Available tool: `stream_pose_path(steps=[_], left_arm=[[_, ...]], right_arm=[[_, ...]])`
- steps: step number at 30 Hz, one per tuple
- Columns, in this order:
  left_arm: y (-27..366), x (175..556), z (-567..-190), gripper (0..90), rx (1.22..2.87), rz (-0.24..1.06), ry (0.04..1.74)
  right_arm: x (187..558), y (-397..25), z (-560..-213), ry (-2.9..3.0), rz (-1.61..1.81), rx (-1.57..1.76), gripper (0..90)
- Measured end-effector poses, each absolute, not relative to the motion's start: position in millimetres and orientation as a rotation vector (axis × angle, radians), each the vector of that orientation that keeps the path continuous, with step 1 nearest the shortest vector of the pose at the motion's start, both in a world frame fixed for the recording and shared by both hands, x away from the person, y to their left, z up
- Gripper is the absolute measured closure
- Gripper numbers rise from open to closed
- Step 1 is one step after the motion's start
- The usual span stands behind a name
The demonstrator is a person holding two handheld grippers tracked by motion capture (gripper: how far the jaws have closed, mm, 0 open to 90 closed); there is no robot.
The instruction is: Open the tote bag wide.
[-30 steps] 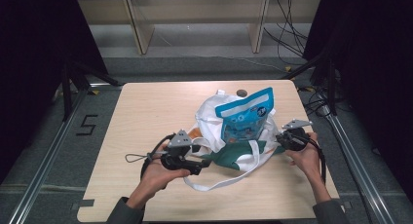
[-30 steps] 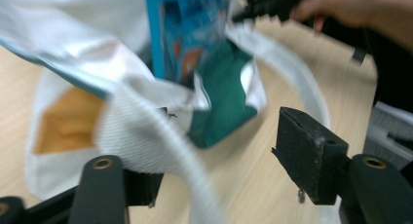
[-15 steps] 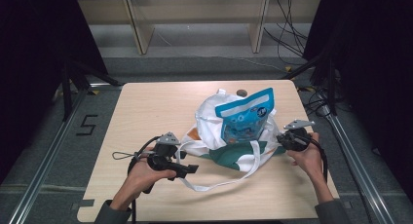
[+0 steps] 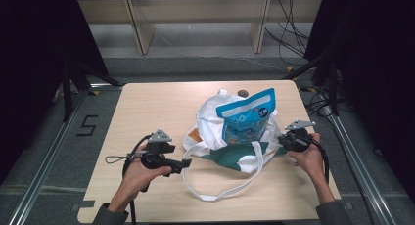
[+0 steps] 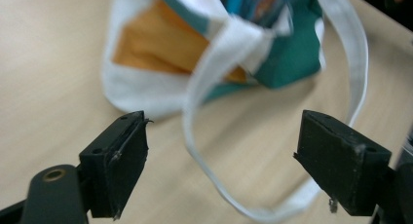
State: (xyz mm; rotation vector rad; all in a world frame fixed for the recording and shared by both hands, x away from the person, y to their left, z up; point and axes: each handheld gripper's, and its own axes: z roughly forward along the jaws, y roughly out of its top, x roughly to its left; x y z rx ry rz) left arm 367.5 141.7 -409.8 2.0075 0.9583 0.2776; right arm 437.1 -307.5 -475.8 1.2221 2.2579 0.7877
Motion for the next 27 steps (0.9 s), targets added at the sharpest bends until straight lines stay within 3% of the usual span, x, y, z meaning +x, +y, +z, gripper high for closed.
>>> stream_pose_path(steps=[3, 4, 8, 11, 15, 19, 27], left_arm=[[128, 378, -402, 28.2, 1.911, 0.289, 0.922], [114, 385, -400, 35.8, 1.888, 0.329, 0.900], [90, 400, -403, 48.8, 1.891, 0.385, 0.813], [64, 430, -423, 65.5, 1.894, 0.384, 0.852], [57, 441, -468, 70.1, 2.083, 0.371, 0.899], [62, 439, -504, 80.3, 2.121, 0.315, 0.954], [62, 407, -506, 85.8, 2.211, 0.339, 0.877]], right_arm=[[436, -307, -475, 2.256, 0.789, 1.239, 82.1], [437, -308, -475, 2.262, 0.778, 1.196, 83.1], [436, -305, -475, 2.259, 0.773, 1.186, 85.4], [435, -305, -475, 2.263, 0.772, 1.191, 86.0], [433, -302, -474, 2.254, 0.778, 1.221, 86.5], [431, -301, -477, 2.267, 0.777, 1.185, 87.4], [409, -297, -483, 2.306, 0.781, 1.133, 88.2]])
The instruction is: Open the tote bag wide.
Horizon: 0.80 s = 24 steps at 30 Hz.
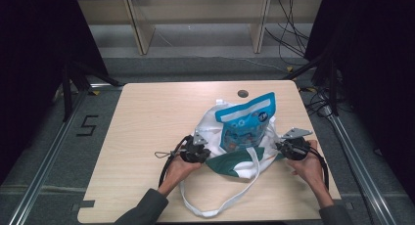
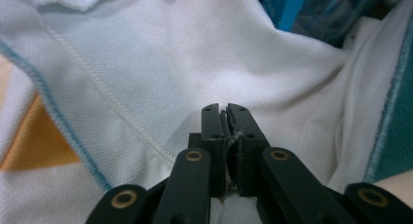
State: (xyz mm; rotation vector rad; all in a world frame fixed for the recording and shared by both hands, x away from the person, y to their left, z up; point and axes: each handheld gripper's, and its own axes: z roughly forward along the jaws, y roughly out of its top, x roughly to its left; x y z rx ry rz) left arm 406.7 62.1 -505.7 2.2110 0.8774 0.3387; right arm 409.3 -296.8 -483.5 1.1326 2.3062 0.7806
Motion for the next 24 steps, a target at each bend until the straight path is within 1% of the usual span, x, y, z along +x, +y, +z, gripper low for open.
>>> stream_pose_path(steps=[1, 2, 4, 5, 7, 8, 9, 10, 11, 12, 13, 14, 15, 16, 18, 19, 20, 21, 22, 23, 24], left_arm=[[62, 407, -506, 85.7, 2.211, 0.339, 0.877], [66, 392, -504, 85.6, 2.237, 0.339, 0.845], [70, 379, -503, 84.8, 2.246, 0.330, 0.820], [72, 375, -501, 83.1, 2.244, 0.313, 0.812], [74, 373, -498, 74.9, 2.223, 0.317, 0.826], [76, 374, -494, 74.9, 2.210, 0.330, 0.821], [79, 375, -487, 69.6, 2.192, 0.334, 0.820], [81, 377, -479, 64.6, 2.160, 0.358, 0.824], [85, 380, -469, 64.6, 2.123, 0.374, 0.829], [87, 384, -461, 62.0, 2.076, 0.388, 0.828], [91, 386, -451, 61.3, 2.043, 0.409, 0.843], [93, 390, -443, 61.3, 2.009, 0.425, 0.855], [96, 395, -434, 60.5, 1.991, 0.451, 0.858], [98, 398, -430, 60.5, 1.986, 0.467, 0.851], [99, 406, -427, 60.9, 1.949, 0.449, 0.886], [99, 411, -429, 61.8, 1.961, 0.439, 0.886], [97, 413, -430, 63.3, 1.960, 0.430, 0.898], [97, 417, -434, 64.4, 1.984, 0.420, 0.884], [95, 420, -437, 67.7, 1.995, 0.425, 0.884], [93, 423, -441, 70.2, 2.002, 0.418, 0.894], [92, 425, -443, 73.7, 2.010, 0.418, 0.898]], right_arm=[[409, -297, -483, 2.306, 0.781, 1.133, 88.2], [398, -296, -483, 2.329, 0.807, 1.120, 88.1], [390, -295, -483, 2.353, 0.832, 1.084, 87.9], [387, -294, -483, 2.356, 0.833, 1.067, 87.5], [386, -293, -482, 2.364, 0.834, 1.074, 86.2], [386, -293, -481, 2.365, 0.827, 1.064, 83.1], [385, -292, -479, 2.347, 0.829, 1.107, 76.4], [388, -296, -470, 2.315, 0.861, 1.117, 65.7], [388, -296, -470, 2.315, 0.861, 1.117, 65.7], [389, -298, -457, 2.277, 0.986, 1.128, 64.5], [391, -299, -449, 2.249, 1.014, 1.108, 64.3], [391, -299, -449, 2.249, 1.014, 1.108, 64.3], [398, -297, -435, 2.217, 1.054, 1.069, 62.3], [398, -297, -435, 2.217, 1.054, 1.069, 62.3], [411, -290, -429, 2.255, 1.075, 1.032, 59.5], [412, -287, -429, 2.266, 1.076, 1.050, 60.0], [419, -281, -431, 2.275, 1.081, 1.023, 62.4], [421, -277, -431, 2.305, 1.060, 1.033, 66.9], [426, -272, -434, 2.324, 1.021, 0.984, 77.4], [430, -270, -435, 2.316, 1.000, 0.939, 83.0], [433, -269, -434, 2.325, 0.974, 0.925, 85.7]])
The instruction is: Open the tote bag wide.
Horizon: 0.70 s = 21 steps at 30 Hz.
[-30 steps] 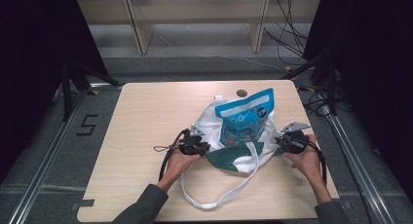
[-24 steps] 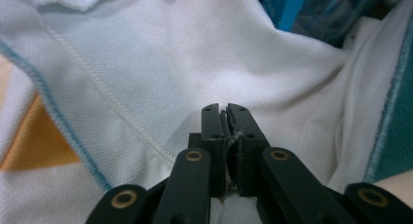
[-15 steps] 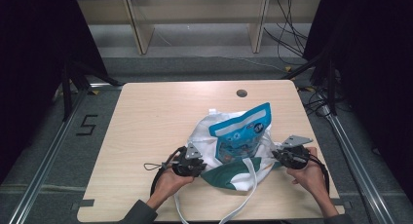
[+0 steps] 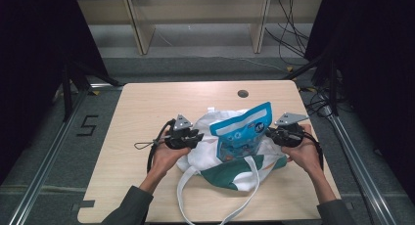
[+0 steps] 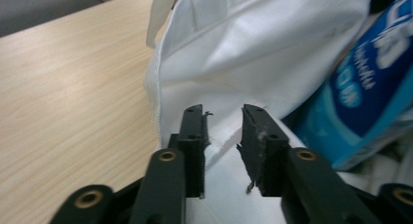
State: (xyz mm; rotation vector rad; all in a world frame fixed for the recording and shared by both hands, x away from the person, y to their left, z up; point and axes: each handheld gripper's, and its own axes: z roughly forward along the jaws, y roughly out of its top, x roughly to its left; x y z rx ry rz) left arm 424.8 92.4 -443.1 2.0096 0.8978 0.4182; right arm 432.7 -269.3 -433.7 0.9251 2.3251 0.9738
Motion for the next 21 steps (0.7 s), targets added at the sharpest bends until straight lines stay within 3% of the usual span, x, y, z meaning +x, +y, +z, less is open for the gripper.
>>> stream_pose_path(steps=[6, 9, 14, 18, 21], left_arm=[[88, 438, -447, 80.9, 1.968, 0.445, 0.936], [82, 449, -443, 82.0, 1.976, 0.521, 0.912], [77, 465, -460, 85.0, 1.997, 0.488, 0.937], [78, 477, -497, 88.0, 2.078, 0.415, 0.991], [81, 480, -512, 89.3, 2.094, 0.369, 1.013]], right_arm=[[435, -277, -406, 2.120, 1.027, 0.958, 89.1], [441, -285, -403, 2.073, 1.052, 1.025, 89.2], [462, -292, -449, 2.168, 0.845, 1.085, 89.2], [469, -301, -483, 2.244, 0.810, 1.184, 89.0], [472, -304, -488, 2.259, 0.828, 1.208, 88.9]])
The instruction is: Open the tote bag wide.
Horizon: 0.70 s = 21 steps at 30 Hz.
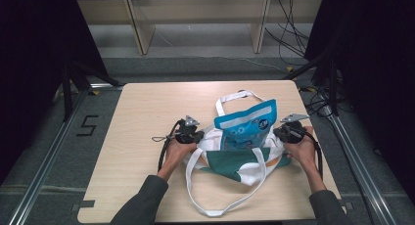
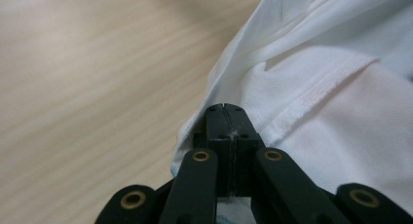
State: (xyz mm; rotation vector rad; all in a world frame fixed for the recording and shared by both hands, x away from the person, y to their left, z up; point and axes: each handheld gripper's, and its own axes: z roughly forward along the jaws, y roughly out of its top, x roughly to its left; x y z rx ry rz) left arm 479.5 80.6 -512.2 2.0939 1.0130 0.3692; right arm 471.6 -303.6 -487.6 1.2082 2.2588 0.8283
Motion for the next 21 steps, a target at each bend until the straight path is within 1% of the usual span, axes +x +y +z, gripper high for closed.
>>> stream_pose_path(steps=[2, 4, 5, 6, 7, 9, 10, 11, 12, 13, 15, 18, 21], left_arm=[[78, 476, -510, 89.3, 2.136, 0.420, 0.977], [78, 475, -505, 88.8, 2.144, 0.431, 0.965], [79, 475, -502, 86.3, 2.118, 0.406, 0.983], [79, 473, -498, 82.8, 2.052, 0.386, 1.013], [79, 471, -492, 78.3, 2.028, 0.372, 1.011], [81, 464, -473, 75.3, 1.983, 0.407, 0.983], [80, 461, -467, 75.3, 1.957, 0.403, 0.983], [81, 459, -461, 75.3, 1.950, 0.399, 0.962], [80, 451, -451, 75.3, 1.963, 0.396, 0.928], [79, 446, -448, 75.4, 1.967, 0.402, 0.908], [76, 436, -444, 75.4, 2.012, 0.384, 0.863], [71, 422, -448, 76.4, 2.031, 0.335, 0.845], [66, 412, -454, 77.7, 2.045, 0.292, 0.829]], right_arm=[[473, -303, -494, 2.272, 0.827, 1.199, 88.8], [471, -302, -495, 2.264, 0.823, 1.183, 88.6], [471, -302, -494, 2.261, 0.812, 1.177, 87.6], [470, -301, -492, 2.257, 0.797, 1.171, 86.1], [467, -300, -486, 2.244, 0.786, 1.178, 84.4], [462, -302, -472, 2.214, 0.806, 1.179, 80.7], [460, -305, -461, 2.198, 0.866, 1.106, 79.5], [455, -304, -453, 2.169, 0.905, 1.141, 78.7], [450, -305, -445, 2.154, 0.927, 1.136, 78.6], [440, -306, -431, 2.156, 0.987, 1.120, 78.8], [424, -304, -419, 2.173, 1.056, 1.085, 79.7], [400, -291, -414, 2.270, 1.087, 1.071, 81.2], [396, -282, -421, 2.340, 1.058, 1.002, 83.6]])
